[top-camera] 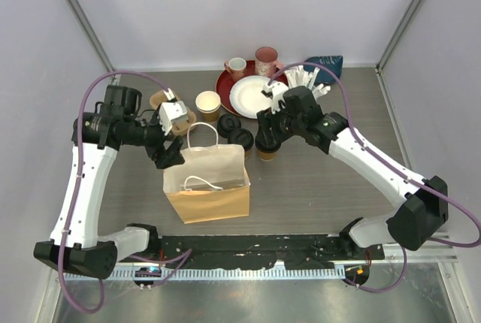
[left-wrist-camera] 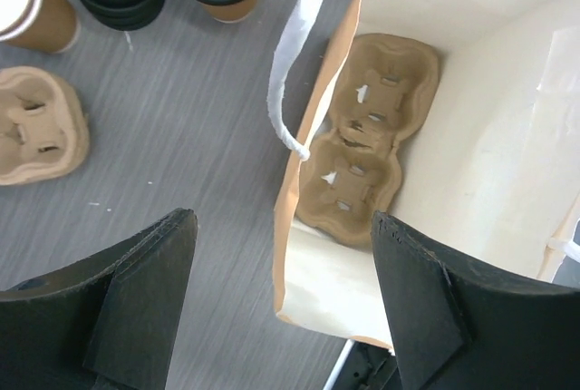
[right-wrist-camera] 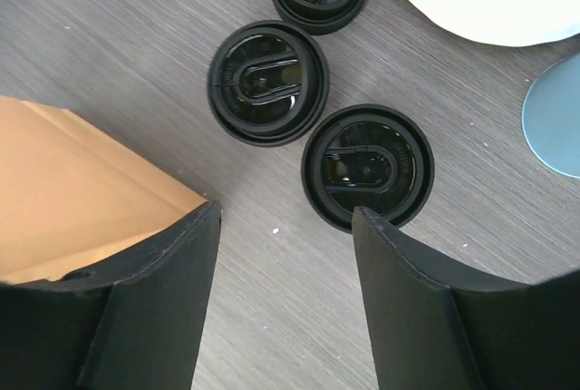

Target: Pack the takeout coffee

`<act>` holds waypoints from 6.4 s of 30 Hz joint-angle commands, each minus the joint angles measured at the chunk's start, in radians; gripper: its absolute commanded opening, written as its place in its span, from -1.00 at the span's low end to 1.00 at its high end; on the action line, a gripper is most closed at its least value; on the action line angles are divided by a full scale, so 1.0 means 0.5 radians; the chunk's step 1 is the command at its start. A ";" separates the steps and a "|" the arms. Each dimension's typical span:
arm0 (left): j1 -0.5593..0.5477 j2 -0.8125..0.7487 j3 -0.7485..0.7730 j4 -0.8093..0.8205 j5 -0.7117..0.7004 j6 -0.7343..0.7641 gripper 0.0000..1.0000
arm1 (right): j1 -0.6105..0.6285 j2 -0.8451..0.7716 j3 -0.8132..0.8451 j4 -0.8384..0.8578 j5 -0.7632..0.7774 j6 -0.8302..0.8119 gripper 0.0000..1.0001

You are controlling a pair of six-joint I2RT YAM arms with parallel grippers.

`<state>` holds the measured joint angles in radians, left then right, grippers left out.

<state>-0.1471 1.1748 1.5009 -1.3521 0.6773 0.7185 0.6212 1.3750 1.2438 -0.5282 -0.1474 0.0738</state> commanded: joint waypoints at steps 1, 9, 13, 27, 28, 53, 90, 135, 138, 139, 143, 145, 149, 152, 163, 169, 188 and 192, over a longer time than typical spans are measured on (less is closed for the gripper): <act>-0.010 -0.012 -0.081 -0.618 0.115 0.039 0.63 | 0.037 0.091 -0.033 0.203 0.166 -0.058 0.26; -0.013 0.071 -0.069 -0.603 0.093 0.100 0.05 | 0.098 0.367 0.117 0.124 0.062 -0.405 -0.14; -0.013 0.086 -0.087 -0.618 0.130 0.128 -0.32 | 0.095 0.450 0.178 0.044 0.077 -0.494 -0.22; -0.022 0.071 -0.093 -0.618 0.176 0.164 -0.95 | 0.095 0.606 0.270 -0.088 0.191 -0.623 -0.24; -0.019 0.074 -0.093 -0.618 0.182 0.164 -0.99 | 0.095 0.612 0.277 -0.088 0.184 -0.629 -0.26; -0.025 0.068 -0.014 -0.609 0.152 0.100 -1.00 | 0.095 0.487 0.246 -0.180 0.157 -0.697 -0.98; -0.049 -0.119 -0.017 -0.244 -0.106 -0.400 -1.00 | 0.899 0.146 1.804 -1.321 -0.098 -0.795 -0.98; -0.049 0.249 0.069 -0.456 0.069 0.045 -1.00 | 0.758 0.901 1.608 -1.539 -0.595 -1.758 -0.98; -0.046 0.255 0.084 -0.474 0.103 0.091 -1.00 | 0.709 0.944 1.596 -1.536 -0.619 -1.783 -0.98; -0.049 0.261 0.091 -0.492 0.106 0.127 -1.00 | 0.697 0.956 1.602 -1.539 -0.625 -1.795 -0.98; -0.049 0.295 0.115 -0.517 0.106 0.155 -1.00 | 0.675 0.996 1.666 -1.554 -0.659 -1.817 -0.98; -0.049 0.313 0.121 -0.520 0.106 0.158 -1.00 | 0.672 1.017 1.648 -1.555 -0.647 -1.811 -0.98; -0.049 0.335 0.130 -0.511 0.121 0.149 -1.00 | 0.672 1.030 1.517 -1.509 -0.681 -1.804 -0.98; -0.049 0.332 0.146 -0.502 0.121 0.134 -1.00 | 0.672 1.027 1.458 -1.472 -0.724 -1.795 -0.98; -0.049 0.335 0.143 -0.453 0.100 0.088 -1.00 | 0.669 0.962 1.201 -1.288 -0.693 -1.703 -0.98; -0.049 0.329 0.143 -0.367 0.060 -0.041 -1.00 | 0.672 0.870 1.053 -1.128 -0.690 -1.639 -0.98; -0.049 0.271 0.131 -0.244 0.026 -0.210 -1.00 | 0.617 0.646 0.697 -0.806 -0.696 -1.485 -0.98; -0.049 0.228 0.112 -0.244 0.057 -0.198 -1.00 | 0.617 0.646 0.651 -0.769 -0.644 -1.449 -0.98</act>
<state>-0.1692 1.3319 1.5410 -1.3514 0.6930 0.6319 0.9318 1.7481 1.5818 -0.9634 -0.4805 -0.6773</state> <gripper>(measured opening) 0.011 0.121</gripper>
